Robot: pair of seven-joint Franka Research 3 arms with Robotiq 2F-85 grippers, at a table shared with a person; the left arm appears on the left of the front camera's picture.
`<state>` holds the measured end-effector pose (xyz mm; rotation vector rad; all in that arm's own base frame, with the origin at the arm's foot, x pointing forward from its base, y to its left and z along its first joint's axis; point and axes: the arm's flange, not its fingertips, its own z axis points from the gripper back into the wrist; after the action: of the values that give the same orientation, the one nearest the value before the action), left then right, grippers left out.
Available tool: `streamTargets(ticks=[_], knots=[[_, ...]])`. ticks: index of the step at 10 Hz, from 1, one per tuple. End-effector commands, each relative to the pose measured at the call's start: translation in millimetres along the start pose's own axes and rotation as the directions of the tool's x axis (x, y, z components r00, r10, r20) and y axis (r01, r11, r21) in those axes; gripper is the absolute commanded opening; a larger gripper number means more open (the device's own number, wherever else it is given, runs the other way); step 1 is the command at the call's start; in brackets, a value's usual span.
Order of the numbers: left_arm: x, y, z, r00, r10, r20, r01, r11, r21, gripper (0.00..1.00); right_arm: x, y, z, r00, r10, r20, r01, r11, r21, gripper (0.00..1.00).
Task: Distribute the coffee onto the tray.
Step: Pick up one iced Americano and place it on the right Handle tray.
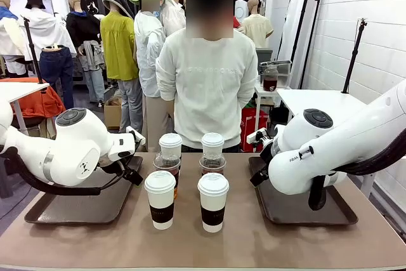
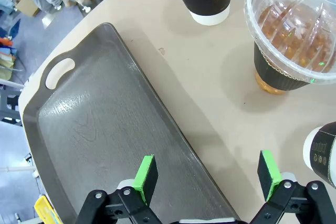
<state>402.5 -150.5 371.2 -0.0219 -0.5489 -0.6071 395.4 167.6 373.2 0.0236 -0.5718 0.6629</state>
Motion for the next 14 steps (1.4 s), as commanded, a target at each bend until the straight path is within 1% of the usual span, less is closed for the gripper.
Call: streamTargets(ticks=[1, 3, 4, 6, 7, 9, 12, 13, 14], knots=[[-0.1, 0.3, 0.0, 1.0, 0.0, 0.0, 0.0, 1.0, 0.0, 1.0, 0.0, 0.1, 0.0, 1.0, 0.0, 0.0, 0.0, 1.0, 0.0, 1.0], [0.0, 0.0, 0.0, 1.0, 0.0, 0.0, 0.0, 1.0, 0.0, 1.0, 0.0, 0.0, 0.0, 1.0, 0.0, 0.0, 0.0, 1.0, 0.0, 1.0], [5.2, 0.3, 21.5, 1.0, -0.03, 0.0, 0.03, 0.998, 0.051, 1.0, 1.0, 2.7, 13.6, 1.0, 0.023, 0.005, -0.023, 1.0, -0.002, 1.0], [26.6, 4.1, 56.5, 0.997, -0.07, 0.012, 0.069, 0.992, 0.101, 1.0, 15.1, -4.5, 45.9, 0.999, 0.026, 0.034, -0.025, 0.999, -0.024, 1.0], [33.0, 5.4, 69.5, 0.997, -0.075, 0.012, 0.073, 0.99, 0.12, 1.0, 20.0, -5.7, 61.4, 0.998, 0.029, 0.048, -0.028, 1.0, -0.013, 1.0], [46.4, 2.4, 101.9, 0.997, -0.071, 0.017, 0.069, 0.991, 0.113, 1.0, 28.4, -5.6, 96.6, 0.996, 0.039, 0.076, -0.043, 0.998, 0.046, 1.0], [62.7, -7.7, 152.9, 0.997, -0.076, 0.027, 0.072, 0.989, 0.131, 1.0, 42.1, -4.5, 154.1, 0.988, 0.097, 0.117, -0.099, 0.995, 0.009, 1.0], [66.0, -9.9, 165.8, 0.996, -0.089, 0.033, 0.083, 0.987, 0.135, 1.0, 45.1, -2.8, 168.3, 0.985, 0.113, 0.133, -0.114, 0.993, -0.003, 1.0], [67.5, -7.6, 170.7, 0.995, -0.091, 0.039, 0.085, 0.988, 0.129, 1.0, 48.5, -3.3, 171.2, 0.983, 0.122, 0.137, -0.124, 0.992, 0.002, 1.0]])
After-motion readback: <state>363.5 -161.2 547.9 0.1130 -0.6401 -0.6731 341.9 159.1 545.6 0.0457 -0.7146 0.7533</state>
